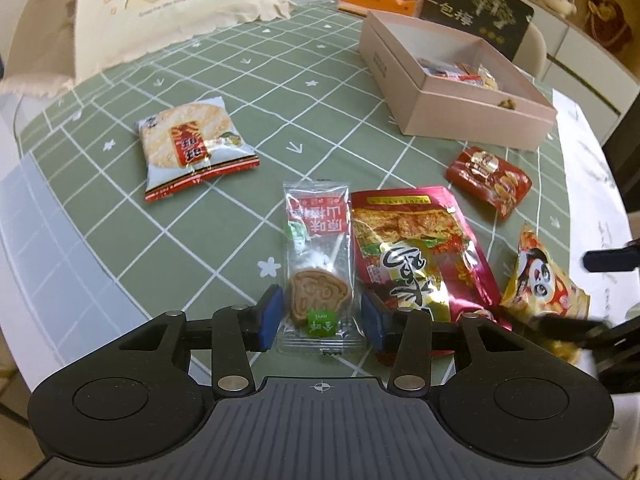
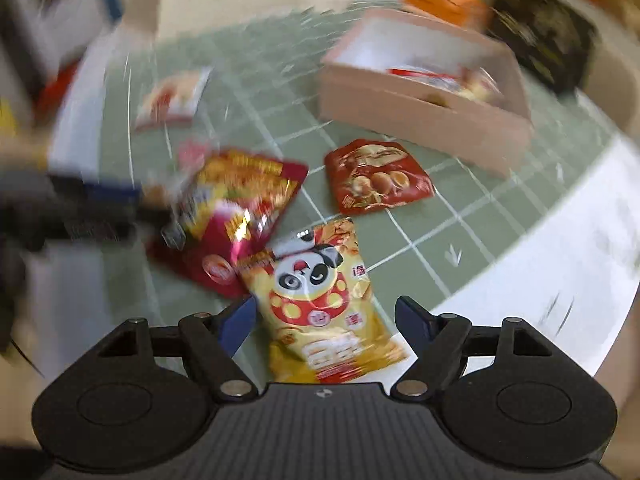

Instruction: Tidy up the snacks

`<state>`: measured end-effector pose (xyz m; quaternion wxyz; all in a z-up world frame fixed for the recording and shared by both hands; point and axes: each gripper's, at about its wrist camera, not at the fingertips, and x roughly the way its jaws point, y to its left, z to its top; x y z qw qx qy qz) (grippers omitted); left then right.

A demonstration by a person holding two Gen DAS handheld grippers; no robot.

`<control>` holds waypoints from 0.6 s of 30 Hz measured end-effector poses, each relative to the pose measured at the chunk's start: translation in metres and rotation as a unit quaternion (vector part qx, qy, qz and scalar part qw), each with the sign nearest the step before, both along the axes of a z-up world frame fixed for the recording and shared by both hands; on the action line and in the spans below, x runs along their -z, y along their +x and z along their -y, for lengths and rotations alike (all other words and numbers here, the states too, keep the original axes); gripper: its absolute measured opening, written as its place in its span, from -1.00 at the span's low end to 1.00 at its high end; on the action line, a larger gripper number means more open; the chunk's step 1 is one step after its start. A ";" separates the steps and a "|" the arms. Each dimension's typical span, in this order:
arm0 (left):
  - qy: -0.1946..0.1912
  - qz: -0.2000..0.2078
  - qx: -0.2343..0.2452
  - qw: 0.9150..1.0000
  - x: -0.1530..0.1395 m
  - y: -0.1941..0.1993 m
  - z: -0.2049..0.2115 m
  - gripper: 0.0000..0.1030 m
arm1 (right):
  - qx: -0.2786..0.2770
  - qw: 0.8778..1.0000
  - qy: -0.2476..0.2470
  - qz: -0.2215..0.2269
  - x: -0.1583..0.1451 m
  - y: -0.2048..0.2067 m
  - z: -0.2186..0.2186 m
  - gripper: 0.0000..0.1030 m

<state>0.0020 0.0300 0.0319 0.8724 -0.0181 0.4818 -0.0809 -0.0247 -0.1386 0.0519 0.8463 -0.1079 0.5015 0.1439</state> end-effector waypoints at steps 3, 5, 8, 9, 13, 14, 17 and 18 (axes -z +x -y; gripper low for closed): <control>-0.009 -0.003 -0.004 1.000 -0.001 0.003 -0.003 -0.09 | -0.033 0.999 -0.009 -0.031 0.014 0.012 -0.007 0.21; -0.019 -0.004 -0.035 0.999 -0.001 -0.001 -0.007 -0.23 | -0.049 0.998 -0.009 -0.036 0.014 0.015 -0.005 0.03; -0.033 0.013 -0.049 0.998 -0.007 -0.017 -0.006 -0.26 | -0.062 0.997 0.024 -0.046 -0.005 0.016 0.011 -0.08; -0.007 0.035 -0.046 0.998 -0.015 -0.025 -0.001 -0.26 | -0.069 0.996 0.033 -0.036 -0.015 0.014 0.018 -0.08; -0.045 0.099 -0.043 0.993 -0.076 -0.037 0.014 -0.27 | -0.057 0.995 0.075 0.015 -0.057 0.015 0.055 -0.08; -0.056 0.116 -0.031 0.991 -0.093 -0.032 0.021 -0.26 | -0.052 0.995 0.085 0.021 -0.063 0.019 0.061 -0.08; -0.067 0.177 0.011 0.982 -0.147 0.004 0.054 -0.25 | -0.043 0.994 0.089 0.045 -0.076 0.029 0.081 -0.08; -0.077 0.190 0.019 0.979 -0.161 0.021 0.064 -0.25 | -0.045 0.994 0.088 0.053 -0.078 0.033 0.085 -0.08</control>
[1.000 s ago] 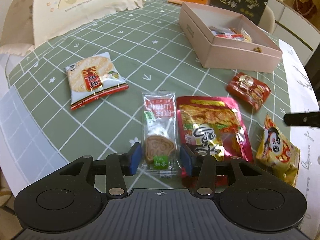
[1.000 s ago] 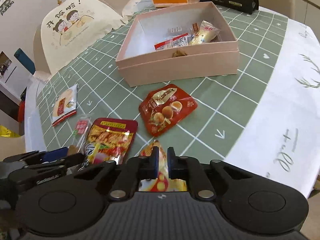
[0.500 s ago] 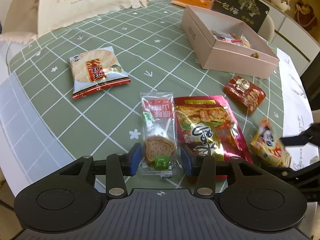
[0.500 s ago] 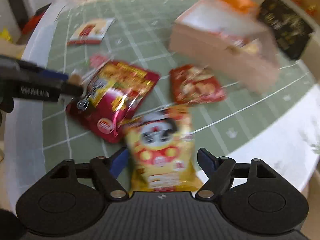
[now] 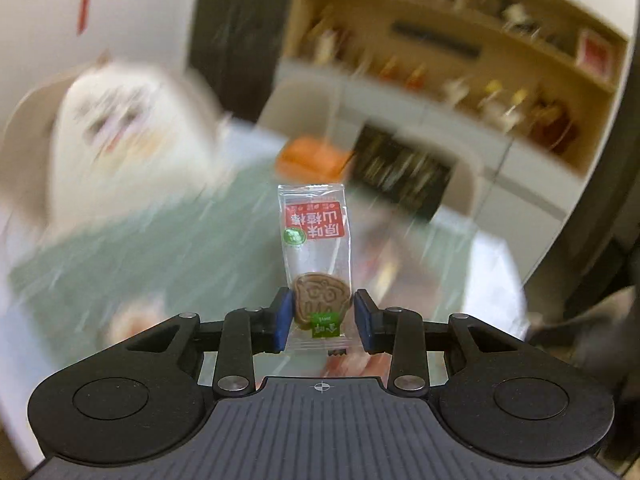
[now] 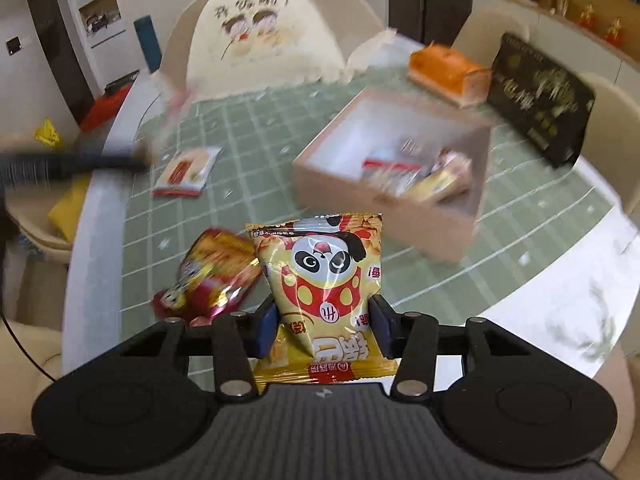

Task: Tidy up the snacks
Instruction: 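Carry the mooncake packet and panda bag into the pink box and release both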

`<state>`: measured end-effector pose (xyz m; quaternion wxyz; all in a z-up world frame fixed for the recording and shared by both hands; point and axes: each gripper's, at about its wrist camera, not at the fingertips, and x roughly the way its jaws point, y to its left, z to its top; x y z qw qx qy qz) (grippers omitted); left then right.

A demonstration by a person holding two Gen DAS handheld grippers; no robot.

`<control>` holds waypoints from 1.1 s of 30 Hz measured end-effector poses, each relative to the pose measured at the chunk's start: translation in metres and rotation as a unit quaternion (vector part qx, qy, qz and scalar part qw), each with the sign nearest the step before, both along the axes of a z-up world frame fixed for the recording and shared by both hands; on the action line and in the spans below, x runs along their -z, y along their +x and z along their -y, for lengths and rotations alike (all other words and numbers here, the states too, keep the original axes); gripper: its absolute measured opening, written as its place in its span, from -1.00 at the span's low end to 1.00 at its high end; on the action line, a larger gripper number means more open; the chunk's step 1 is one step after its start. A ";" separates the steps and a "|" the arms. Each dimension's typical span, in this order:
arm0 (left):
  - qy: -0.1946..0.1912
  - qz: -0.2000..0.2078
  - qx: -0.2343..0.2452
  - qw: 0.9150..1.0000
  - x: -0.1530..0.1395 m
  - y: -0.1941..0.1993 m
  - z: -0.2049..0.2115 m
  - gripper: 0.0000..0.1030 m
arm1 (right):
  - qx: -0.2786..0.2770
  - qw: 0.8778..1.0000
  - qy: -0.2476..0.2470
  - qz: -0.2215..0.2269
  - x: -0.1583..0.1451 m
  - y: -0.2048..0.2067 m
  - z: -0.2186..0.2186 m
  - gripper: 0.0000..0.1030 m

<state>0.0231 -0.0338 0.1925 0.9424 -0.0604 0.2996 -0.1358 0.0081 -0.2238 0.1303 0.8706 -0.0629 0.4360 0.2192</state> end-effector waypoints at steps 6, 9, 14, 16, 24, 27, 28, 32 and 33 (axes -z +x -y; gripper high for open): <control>-0.053 -0.003 0.025 0.998 -0.024 0.110 0.038 -0.17 | 0.005 1.000 0.010 0.018 0.000 0.021 0.028 -0.08; -0.084 0.005 -0.028 0.996 -0.024 0.115 0.032 -0.19 | 0.012 0.999 0.013 0.029 -0.002 0.031 0.049 -0.08; -0.081 -0.029 -0.076 0.993 0.001 0.077 0.014 -0.19 | 0.017 0.999 0.034 0.013 0.003 0.057 0.074 -0.08; -0.086 -0.051 -0.102 0.990 0.018 0.059 0.002 -0.19 | 0.017 0.998 0.054 0.011 -0.003 0.071 0.075 -0.08; -0.133 -0.101 -0.186 0.968 0.065 -0.004 -0.055 -0.20 | 0.060 0.991 0.054 0.105 -0.055 0.160 0.025 0.47; -0.141 -0.110 -0.178 0.968 0.077 -0.032 -0.072 -0.20 | 0.073 0.992 0.026 0.104 -0.062 0.156 0.001 0.47; -0.139 -0.114 -0.178 0.968 0.084 -0.041 -0.078 -0.20 | 0.069 0.992 0.036 0.101 -0.064 0.146 -0.004 0.46; -0.156 -0.142 -0.166 0.963 0.111 -0.067 -0.095 -0.20 | 0.065 0.993 0.059 0.075 -0.064 0.099 -0.027 0.47; -0.158 -0.143 -0.158 0.964 0.116 -0.072 -0.097 -0.20 | 0.065 0.994 0.062 0.066 -0.060 0.085 -0.035 0.47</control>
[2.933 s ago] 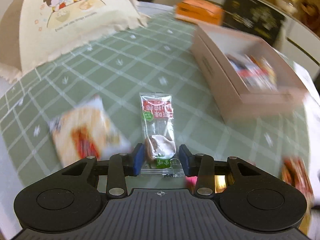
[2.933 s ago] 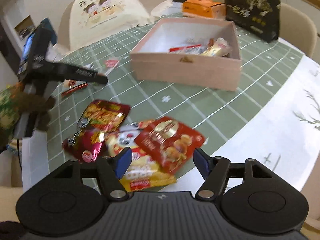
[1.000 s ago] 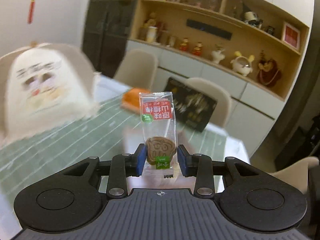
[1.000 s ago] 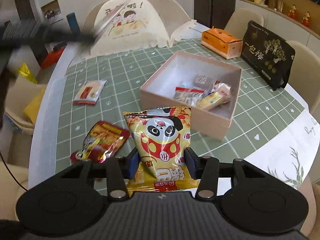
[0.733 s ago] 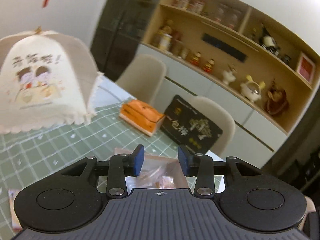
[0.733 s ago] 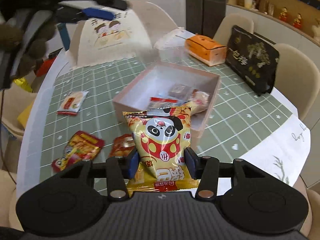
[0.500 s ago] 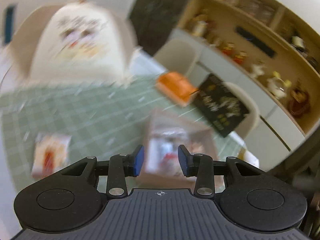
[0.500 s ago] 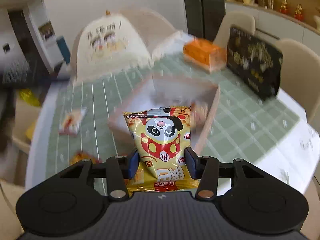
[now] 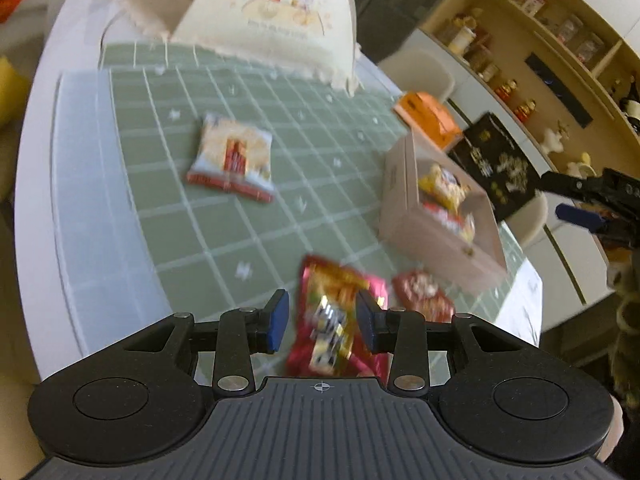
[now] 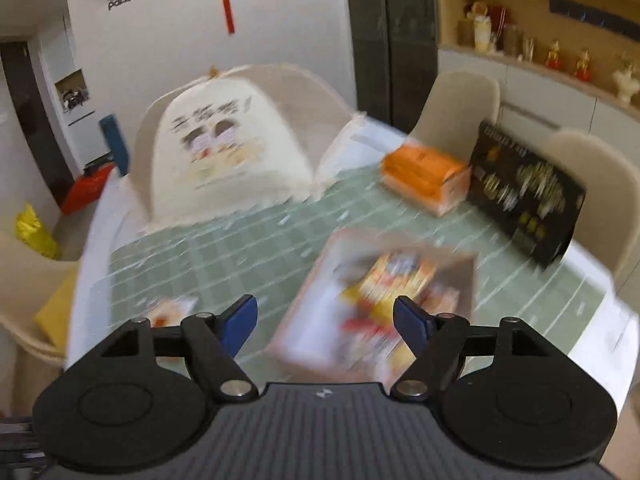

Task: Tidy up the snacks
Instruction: 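Carry the mooncake packet and panda bag into the pink box and release both, then move the left gripper to the rice cracker packet while right moves to the egg bag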

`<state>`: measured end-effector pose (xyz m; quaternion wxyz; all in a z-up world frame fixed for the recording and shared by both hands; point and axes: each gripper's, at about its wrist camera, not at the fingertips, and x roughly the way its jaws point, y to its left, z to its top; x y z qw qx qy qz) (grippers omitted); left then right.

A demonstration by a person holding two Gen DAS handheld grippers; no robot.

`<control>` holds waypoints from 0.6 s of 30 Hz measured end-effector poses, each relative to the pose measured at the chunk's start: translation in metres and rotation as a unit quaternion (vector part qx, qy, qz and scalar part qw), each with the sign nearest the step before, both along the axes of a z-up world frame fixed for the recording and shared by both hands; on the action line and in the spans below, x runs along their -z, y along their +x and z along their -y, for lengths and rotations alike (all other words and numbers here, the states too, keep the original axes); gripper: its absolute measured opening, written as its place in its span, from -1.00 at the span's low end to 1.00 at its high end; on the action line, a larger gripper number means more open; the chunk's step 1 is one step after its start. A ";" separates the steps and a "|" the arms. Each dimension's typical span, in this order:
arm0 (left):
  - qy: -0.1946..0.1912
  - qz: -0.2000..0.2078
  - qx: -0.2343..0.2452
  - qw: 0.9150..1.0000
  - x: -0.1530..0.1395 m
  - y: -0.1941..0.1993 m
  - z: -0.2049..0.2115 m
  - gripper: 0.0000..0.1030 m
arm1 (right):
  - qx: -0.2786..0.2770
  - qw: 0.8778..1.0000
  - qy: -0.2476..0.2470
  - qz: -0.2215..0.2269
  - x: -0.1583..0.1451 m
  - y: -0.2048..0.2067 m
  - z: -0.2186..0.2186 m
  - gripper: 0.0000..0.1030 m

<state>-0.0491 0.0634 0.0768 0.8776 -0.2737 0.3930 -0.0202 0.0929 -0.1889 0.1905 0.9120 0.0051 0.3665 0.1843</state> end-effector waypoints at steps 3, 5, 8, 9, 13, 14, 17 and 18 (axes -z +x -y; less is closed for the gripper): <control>0.007 0.002 0.019 1.000 0.013 -0.002 -0.007 -0.20 | -0.007 1.000 -0.012 -0.008 0.019 -0.040 -0.021 0.47; 0.012 -0.001 0.012 1.000 0.017 0.001 -0.013 -0.20 | -0.008 0.999 -0.031 -0.010 0.038 -0.066 -0.031 0.47; 0.032 0.010 0.013 0.999 0.009 0.012 -0.024 -0.20 | -0.006 0.998 -0.045 -0.044 0.064 -0.083 -0.037 0.47; 0.049 0.016 0.012 0.999 0.004 0.019 -0.027 -0.20 | -0.009 0.997 -0.043 -0.056 0.071 -0.084 -0.036 0.47; 0.114 0.032 -0.036 0.992 -0.007 0.065 -0.056 -0.20 | 0.005 0.996 -0.039 -0.077 0.086 -0.081 -0.026 0.47; 0.111 0.024 -0.050 0.992 -0.005 0.083 -0.066 -0.20 | 0.006 0.996 -0.040 -0.076 0.088 -0.080 -0.024 0.47; 0.088 0.012 -0.086 0.992 0.010 0.131 -0.088 -0.20 | -0.014 0.996 -0.050 -0.077 0.095 -0.076 -0.019 0.47; 0.091 0.013 -0.090 0.992 0.015 0.143 -0.090 -0.20 | -0.023 0.995 -0.053 -0.079 0.097 -0.073 -0.019 0.47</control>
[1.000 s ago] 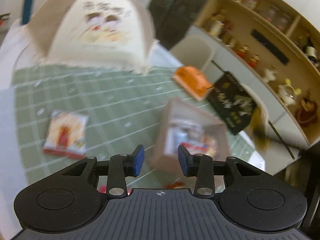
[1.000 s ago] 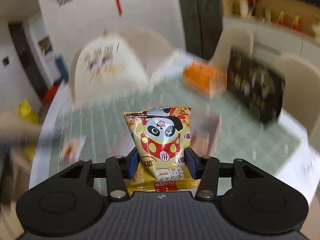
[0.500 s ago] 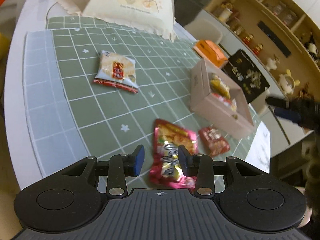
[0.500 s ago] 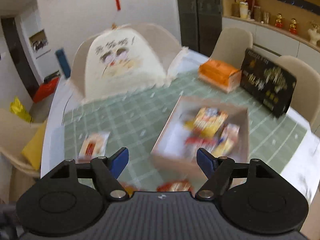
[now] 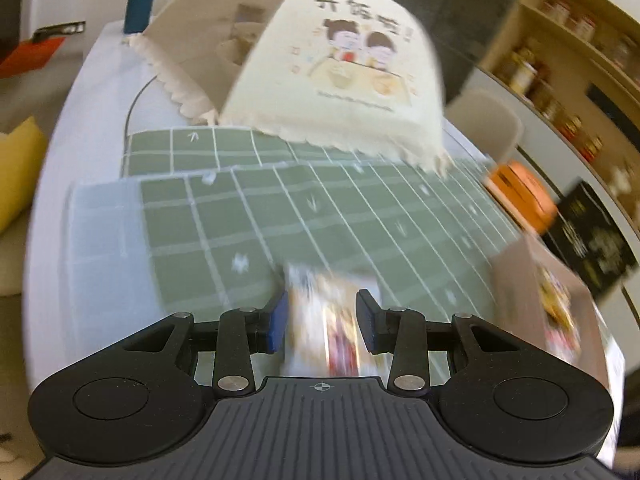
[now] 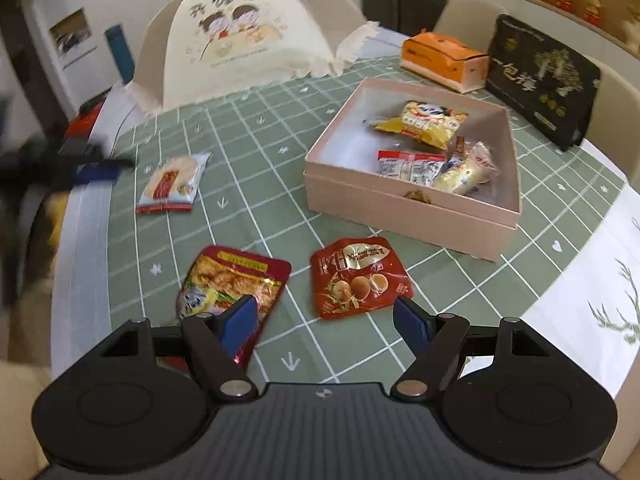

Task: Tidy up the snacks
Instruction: 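Move the left gripper to the rice cracker packet while right moves to the egg bag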

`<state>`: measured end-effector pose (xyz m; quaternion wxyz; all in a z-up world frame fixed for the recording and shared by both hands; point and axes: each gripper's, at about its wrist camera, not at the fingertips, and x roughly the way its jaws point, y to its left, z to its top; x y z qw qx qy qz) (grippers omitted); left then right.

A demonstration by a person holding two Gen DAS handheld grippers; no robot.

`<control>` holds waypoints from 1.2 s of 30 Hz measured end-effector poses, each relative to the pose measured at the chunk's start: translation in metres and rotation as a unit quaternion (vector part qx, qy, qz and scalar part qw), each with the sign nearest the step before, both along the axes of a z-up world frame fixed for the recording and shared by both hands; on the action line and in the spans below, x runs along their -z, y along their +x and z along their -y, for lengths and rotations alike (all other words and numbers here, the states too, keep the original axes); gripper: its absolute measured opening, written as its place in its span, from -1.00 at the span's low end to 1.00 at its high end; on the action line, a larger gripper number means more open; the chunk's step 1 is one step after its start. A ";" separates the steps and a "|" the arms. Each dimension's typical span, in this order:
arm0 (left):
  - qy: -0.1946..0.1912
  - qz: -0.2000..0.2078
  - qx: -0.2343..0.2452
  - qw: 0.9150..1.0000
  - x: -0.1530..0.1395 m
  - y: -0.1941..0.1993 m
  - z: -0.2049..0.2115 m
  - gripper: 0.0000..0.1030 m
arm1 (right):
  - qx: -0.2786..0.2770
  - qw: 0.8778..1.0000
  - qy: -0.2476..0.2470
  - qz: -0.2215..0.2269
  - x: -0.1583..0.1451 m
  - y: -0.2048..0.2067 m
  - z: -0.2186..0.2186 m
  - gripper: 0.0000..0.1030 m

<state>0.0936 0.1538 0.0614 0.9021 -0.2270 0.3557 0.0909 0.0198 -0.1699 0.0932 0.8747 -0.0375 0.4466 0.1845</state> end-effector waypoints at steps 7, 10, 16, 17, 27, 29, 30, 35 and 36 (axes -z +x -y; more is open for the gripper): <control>0.072 -0.027 0.073 0.994 0.031 0.026 0.025 -0.20 | -0.010 1.000 -0.001 -0.028 0.036 0.040 0.011 0.47; 0.078 -0.024 0.122 0.989 0.032 0.001 0.045 -0.18 | -0.021 0.999 -0.013 -0.023 0.049 0.065 0.008 0.47; 0.070 -0.020 0.190 0.979 0.034 -0.053 0.083 -0.17 | -0.057 0.998 -0.021 -0.035 0.066 0.082 -0.007 0.45; 0.053 -0.021 0.191 0.980 0.034 -0.059 0.086 -0.17 | -0.064 0.997 -0.024 -0.031 0.066 0.078 -0.009 0.44; 0.007 -0.068 0.091 0.994 0.030 -0.105 0.097 -0.18 | -0.095 0.994 -0.048 -0.030 0.054 0.023 -0.004 0.35; 0.020 -0.062 0.090 0.994 0.027 -0.107 0.095 -0.18 | -0.077 0.996 -0.052 -0.010 0.046 0.018 -0.005 0.36; 0.031 -0.059 0.089 0.994 0.025 -0.108 0.095 -0.18 | -0.074 0.996 -0.047 0.004 0.041 0.016 -0.005 0.40; 0.016 -0.059 0.071 0.996 0.009 -0.107 0.090 -0.18 | -0.069 0.997 -0.026 0.001 0.031 0.012 -0.022 0.46; 0.024 -0.054 0.078 0.995 0.006 -0.105 0.092 -0.18 | -0.071 0.997 -0.019 -0.010 0.031 0.013 -0.024 0.46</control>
